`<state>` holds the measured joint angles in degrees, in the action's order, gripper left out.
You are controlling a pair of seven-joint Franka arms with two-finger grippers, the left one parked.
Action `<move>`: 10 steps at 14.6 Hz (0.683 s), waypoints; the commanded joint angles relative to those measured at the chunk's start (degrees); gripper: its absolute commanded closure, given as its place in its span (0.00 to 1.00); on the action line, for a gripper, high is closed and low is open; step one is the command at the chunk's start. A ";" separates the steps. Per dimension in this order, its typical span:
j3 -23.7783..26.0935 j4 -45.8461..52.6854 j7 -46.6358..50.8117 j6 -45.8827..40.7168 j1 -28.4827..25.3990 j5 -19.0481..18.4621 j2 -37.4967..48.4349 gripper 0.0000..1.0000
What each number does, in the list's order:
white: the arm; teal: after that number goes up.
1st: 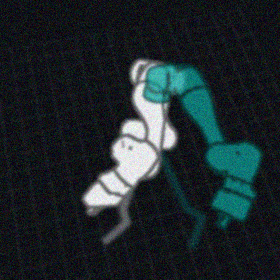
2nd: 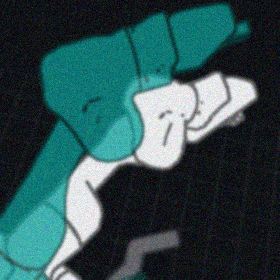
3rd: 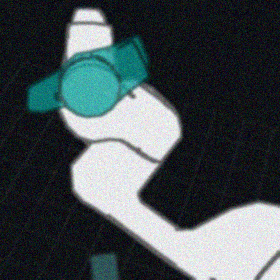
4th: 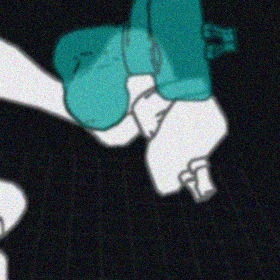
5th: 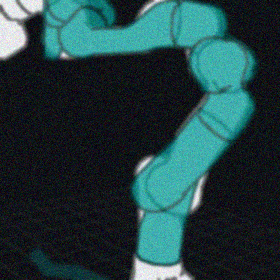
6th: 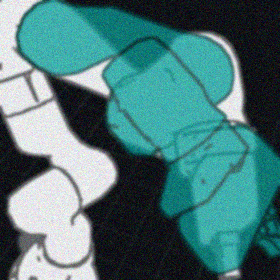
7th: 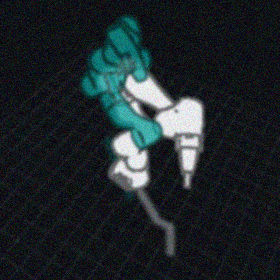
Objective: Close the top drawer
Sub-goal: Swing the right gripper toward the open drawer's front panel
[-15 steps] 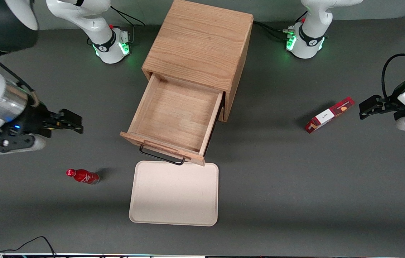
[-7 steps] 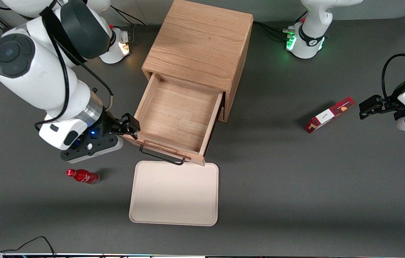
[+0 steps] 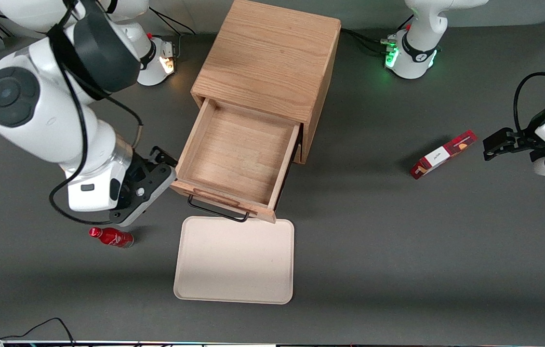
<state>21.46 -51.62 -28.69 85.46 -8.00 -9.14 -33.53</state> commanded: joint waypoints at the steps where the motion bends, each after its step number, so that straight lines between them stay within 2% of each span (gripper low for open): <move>1: 1.31 2.49 -12.51 -3.53 1.93 -0.71 -1.36 0.00; 4: 1.39 2.49 -14.82 -4.95 2.20 0.60 -0.57 0.00; 8: 0.61 2.22 -14.12 -4.51 4.57 8.59 -0.48 0.00; 10: 0.43 1.88 -14.47 -5.38 5.45 10.44 -1.27 0.00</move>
<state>21.98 -50.62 -41.67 81.66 -3.84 -1.67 -33.59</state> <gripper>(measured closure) 0.000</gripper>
